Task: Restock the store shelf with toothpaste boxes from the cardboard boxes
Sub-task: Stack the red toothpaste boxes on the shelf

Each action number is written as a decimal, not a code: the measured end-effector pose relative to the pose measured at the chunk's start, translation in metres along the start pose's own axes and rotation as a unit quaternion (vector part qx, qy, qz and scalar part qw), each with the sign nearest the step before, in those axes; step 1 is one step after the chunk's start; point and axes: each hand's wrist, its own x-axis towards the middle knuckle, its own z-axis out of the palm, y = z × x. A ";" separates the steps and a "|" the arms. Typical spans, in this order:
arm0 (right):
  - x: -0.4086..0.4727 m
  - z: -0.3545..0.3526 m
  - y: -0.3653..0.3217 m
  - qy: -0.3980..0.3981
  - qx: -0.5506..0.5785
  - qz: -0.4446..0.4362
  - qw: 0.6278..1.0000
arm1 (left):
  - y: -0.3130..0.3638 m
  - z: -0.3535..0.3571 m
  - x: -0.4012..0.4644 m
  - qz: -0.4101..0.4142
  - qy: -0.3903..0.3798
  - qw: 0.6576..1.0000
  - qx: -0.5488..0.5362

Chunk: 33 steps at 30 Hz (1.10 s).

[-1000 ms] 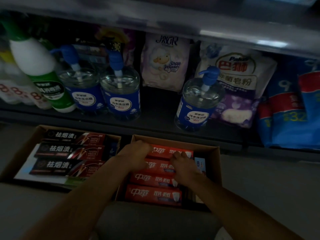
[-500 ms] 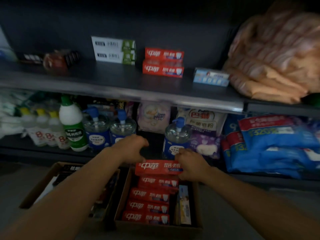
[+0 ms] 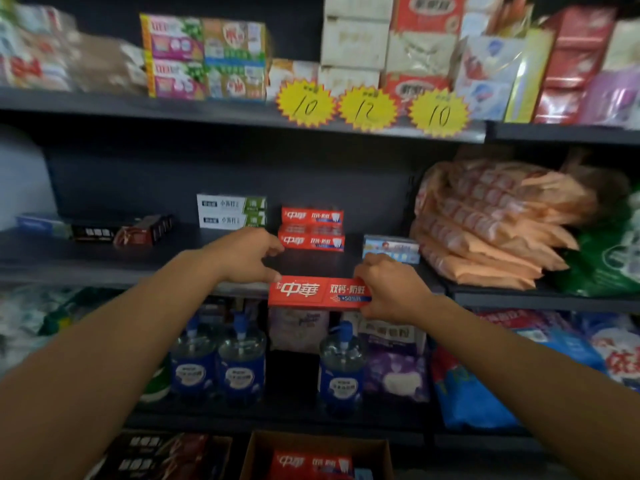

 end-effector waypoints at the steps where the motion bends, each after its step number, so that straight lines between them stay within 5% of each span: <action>1: 0.006 -0.003 0.003 0.008 -0.005 0.000 1.000 | -0.001 -0.005 0.005 -0.003 0.006 1.000 -0.003; 21: 0.135 0.036 0.057 0.179 -0.046 -0.055 0.981 | -0.060 -0.004 0.143 -0.051 -0.094 0.986 -0.130; 33: 0.185 0.066 0.091 -0.039 0.086 0.019 0.995 | -0.098 0.044 0.199 -0.062 -0.038 0.989 -0.126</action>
